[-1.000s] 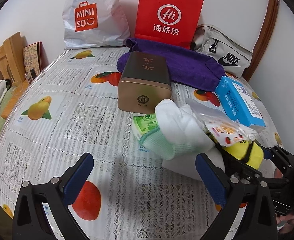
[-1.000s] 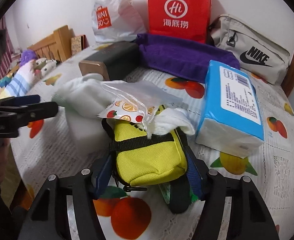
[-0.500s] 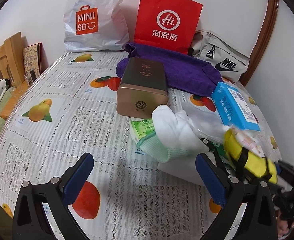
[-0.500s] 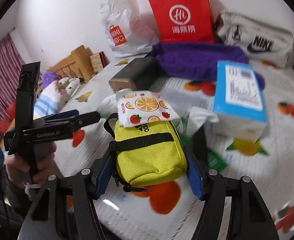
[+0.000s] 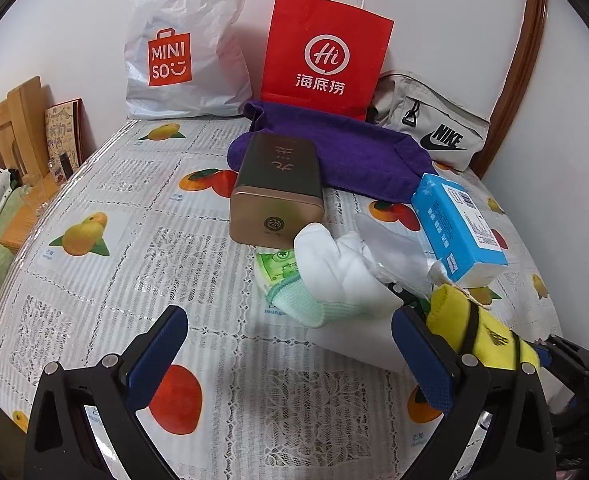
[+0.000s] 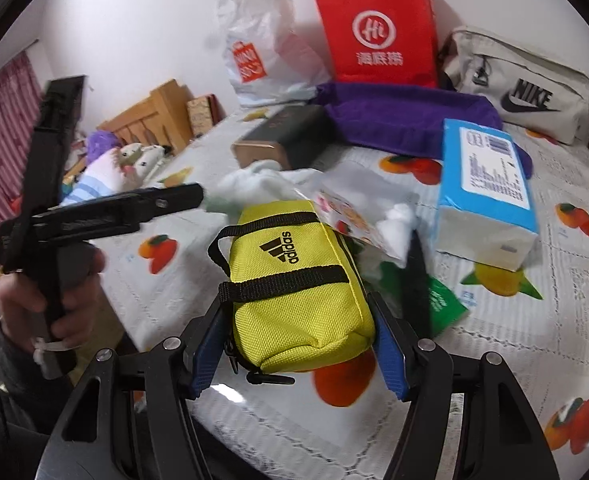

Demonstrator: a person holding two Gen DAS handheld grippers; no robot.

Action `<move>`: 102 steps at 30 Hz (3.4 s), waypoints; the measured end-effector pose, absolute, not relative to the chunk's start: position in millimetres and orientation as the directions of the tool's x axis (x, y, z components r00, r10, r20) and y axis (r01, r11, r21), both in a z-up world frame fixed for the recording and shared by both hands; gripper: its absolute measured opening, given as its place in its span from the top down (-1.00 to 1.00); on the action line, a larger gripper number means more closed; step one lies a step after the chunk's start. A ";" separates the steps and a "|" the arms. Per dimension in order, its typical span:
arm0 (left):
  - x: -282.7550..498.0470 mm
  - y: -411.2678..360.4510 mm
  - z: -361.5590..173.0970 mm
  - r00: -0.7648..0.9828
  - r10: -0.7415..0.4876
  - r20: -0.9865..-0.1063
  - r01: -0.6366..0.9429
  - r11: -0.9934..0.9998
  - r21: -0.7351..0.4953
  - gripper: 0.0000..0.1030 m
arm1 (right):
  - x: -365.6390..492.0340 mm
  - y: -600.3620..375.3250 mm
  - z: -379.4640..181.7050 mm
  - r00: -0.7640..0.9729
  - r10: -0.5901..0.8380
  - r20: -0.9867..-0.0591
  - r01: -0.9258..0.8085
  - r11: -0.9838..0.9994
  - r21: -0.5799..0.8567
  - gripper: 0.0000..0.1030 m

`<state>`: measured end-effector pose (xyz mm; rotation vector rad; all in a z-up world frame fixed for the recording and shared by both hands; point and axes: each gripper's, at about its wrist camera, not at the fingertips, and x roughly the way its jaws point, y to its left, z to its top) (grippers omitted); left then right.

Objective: Organize soft objects
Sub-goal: 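Grasp the white-and-mint gloves with the left tool while the right tool lifts the yellow pouch, then carry the gloves in the left tool and the pouch in the right tool onto the purple towel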

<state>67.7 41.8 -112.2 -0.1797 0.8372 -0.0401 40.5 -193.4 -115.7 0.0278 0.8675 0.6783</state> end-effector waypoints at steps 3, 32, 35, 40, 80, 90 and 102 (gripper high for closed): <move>71.9 41.5 -115.5 0.666 -0.102 -0.739 -0.037 0.985 -0.170 -0.99 | 35.6 -195.9 -102.4 0.477 0.575 -0.664 -0.548 0.786 0.287 -0.27; 106.1 22.9 -133.9 0.666 -0.137 -0.733 0.041 0.988 -0.147 0.57 | 67.2 -299.3 -168.3 0.542 0.326 -0.774 -0.236 0.944 0.232 -0.27; 101.2 33.5 -124.4 0.684 -0.158 -0.712 0.035 0.982 -0.184 0.57 | 67.5 -297.0 -168.4 0.543 0.316 -0.778 -0.238 0.946 0.218 -0.28; 95.1 48.6 -114.9 0.704 -0.167 -0.690 0.010 0.974 -0.225 0.57 | 68.7 -292.8 -168.3 0.541 0.305 -0.783 -0.235 0.949 0.208 -0.28; 131.4 78.4 -42.2 0.767 -0.112 -0.631 -0.064 0.966 -0.249 0.66 | 146.0 -271.8 -59.7 0.666 0.319 -0.674 -0.272 0.946 0.179 -0.27; 179.3 82.0 -36.1 0.755 -0.085 -0.651 -0.088 0.969 -0.229 0.66 | 212.3 -261.2 -55.0 0.670 0.313 -0.674 -0.264 0.948 0.177 -0.27; 235.1 70.8 -34.7 0.743 -0.104 -0.661 -0.041 0.979 -0.200 0.66 | 269.8 -249.3 -64.3 0.663 0.302 -0.685 -0.262 0.951 0.165 -0.27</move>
